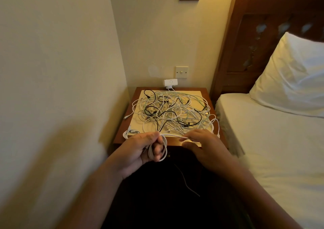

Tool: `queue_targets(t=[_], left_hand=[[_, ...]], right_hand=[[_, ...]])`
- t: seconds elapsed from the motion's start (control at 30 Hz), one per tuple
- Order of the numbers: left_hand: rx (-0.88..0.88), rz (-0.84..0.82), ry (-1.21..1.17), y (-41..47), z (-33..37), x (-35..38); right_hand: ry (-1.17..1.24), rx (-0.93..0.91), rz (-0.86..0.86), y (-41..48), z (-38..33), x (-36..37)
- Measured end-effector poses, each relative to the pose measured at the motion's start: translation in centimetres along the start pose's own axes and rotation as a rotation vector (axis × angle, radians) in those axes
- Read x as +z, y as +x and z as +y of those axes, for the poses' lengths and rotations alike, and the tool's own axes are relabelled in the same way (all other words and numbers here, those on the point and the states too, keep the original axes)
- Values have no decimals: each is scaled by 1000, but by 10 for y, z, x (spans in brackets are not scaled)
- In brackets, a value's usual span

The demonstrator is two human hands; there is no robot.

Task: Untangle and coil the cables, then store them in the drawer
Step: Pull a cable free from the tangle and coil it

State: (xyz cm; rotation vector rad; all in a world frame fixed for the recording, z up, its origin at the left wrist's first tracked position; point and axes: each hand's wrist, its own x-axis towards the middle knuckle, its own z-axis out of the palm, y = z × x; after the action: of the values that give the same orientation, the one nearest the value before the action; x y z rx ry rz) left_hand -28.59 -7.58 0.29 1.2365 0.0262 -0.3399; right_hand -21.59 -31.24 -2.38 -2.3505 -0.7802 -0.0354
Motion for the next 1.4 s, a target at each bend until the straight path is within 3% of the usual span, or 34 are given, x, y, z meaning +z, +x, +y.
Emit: queue_targets(t=[0.1, 0.27, 0.33, 0.47, 0.6, 0.7, 0.8, 0.9, 1.2, 1.3, 1.4], left_hand=[[18, 81, 24, 0, -4, 7], [75, 215, 425, -4, -13, 6], [37, 133, 386, -7, -15, 7], [4, -150, 13, -10, -16, 18], [43, -97, -190, 2, -18, 19], [87, 40, -181, 9, -26, 24], [182, 234, 83, 9, -29, 31], [232, 305, 268, 8, -33, 31], [262, 331, 344, 12, -44, 28], [285, 324, 442, 11, -44, 27], [303, 372, 614, 12, -48, 24]], right_hand=[[-214, -70, 123, -2, -4, 7], [-28, -28, 200, -5, -1, -7], [-5, -56, 309, -4, 1, -12], [165, 29, 385, -2, -3, 0], [721, 289, 279, -5, -17, 15], [987, 343, 197, -9, -28, 24], [1145, 408, 180, -12, -32, 30], [1224, 447, 144, -13, -34, 34], [1406, 517, -181, -15, -37, 33], [1193, 473, -198, -14, -42, 31], [595, 346, -84, -12, -48, 32]])
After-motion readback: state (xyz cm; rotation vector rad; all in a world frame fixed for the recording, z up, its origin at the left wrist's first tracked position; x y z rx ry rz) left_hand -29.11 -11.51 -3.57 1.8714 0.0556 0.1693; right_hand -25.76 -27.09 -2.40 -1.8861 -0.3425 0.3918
